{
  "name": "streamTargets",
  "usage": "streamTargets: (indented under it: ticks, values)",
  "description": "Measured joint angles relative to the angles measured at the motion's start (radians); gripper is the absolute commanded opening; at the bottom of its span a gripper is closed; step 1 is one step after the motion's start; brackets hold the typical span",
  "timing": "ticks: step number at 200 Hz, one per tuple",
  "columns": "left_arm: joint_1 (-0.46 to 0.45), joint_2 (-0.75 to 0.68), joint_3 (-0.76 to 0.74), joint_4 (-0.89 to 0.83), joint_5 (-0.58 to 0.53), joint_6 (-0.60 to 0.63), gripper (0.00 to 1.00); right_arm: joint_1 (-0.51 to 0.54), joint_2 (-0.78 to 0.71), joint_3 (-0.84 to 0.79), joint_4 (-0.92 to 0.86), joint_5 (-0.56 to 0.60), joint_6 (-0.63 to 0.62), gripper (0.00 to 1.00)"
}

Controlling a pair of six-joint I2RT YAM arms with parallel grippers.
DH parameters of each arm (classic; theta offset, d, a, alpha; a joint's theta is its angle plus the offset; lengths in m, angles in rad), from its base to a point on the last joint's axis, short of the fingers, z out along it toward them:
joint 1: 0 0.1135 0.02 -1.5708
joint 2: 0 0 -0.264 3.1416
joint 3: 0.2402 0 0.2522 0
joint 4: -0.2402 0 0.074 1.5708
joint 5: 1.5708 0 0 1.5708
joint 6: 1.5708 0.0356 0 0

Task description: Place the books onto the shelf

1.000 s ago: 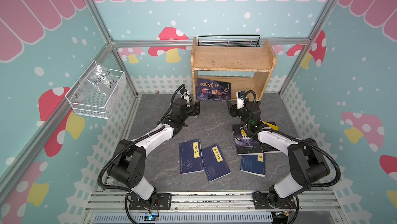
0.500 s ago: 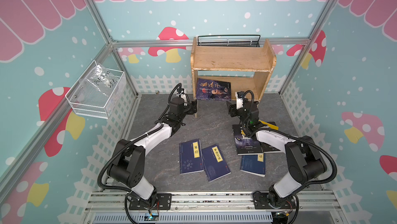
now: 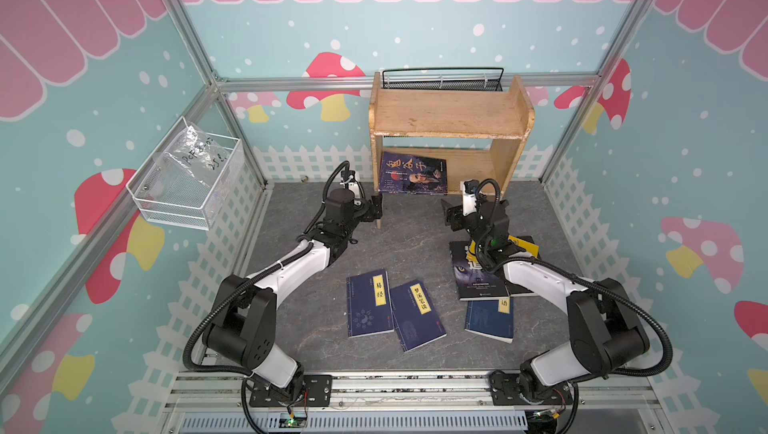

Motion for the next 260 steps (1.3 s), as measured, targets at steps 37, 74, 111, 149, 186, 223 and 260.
streamTargets:
  ticks: [37,74,111,149,186,223,260]
  values:
    - [0.0,-0.071,-0.051,-0.005,0.017,-0.007,0.96,-0.02,-0.085,-0.055,-0.026,0.051,-0.035,0.85]
    - [0.0,-0.13,-0.075,-0.003,0.024,-0.016,0.97,-0.089,-0.175,-0.084,-0.056,0.079,0.0,0.84]
    - [0.0,-0.105,-0.007,-0.007,0.051,-0.015,0.96,-0.116,-0.317,-0.158,-0.047,0.132,0.046,0.86]
    - [0.0,-0.011,0.144,0.006,0.068,-0.01,0.92,-0.194,-0.332,-0.16,-0.026,0.139,0.071,0.87]
    - [0.0,0.1,0.272,0.026,0.061,-0.008,0.74,-0.226,-0.317,-0.16,0.024,0.145,0.087,0.88]
    - [-0.004,0.159,0.292,0.061,0.045,-0.011,0.62,-0.262,-0.241,-0.137,0.094,0.143,0.087,0.88]
    - [-0.016,0.171,0.291,0.106,0.008,-0.009,0.47,-0.315,-0.156,-0.095,0.139,0.124,0.087,0.88]
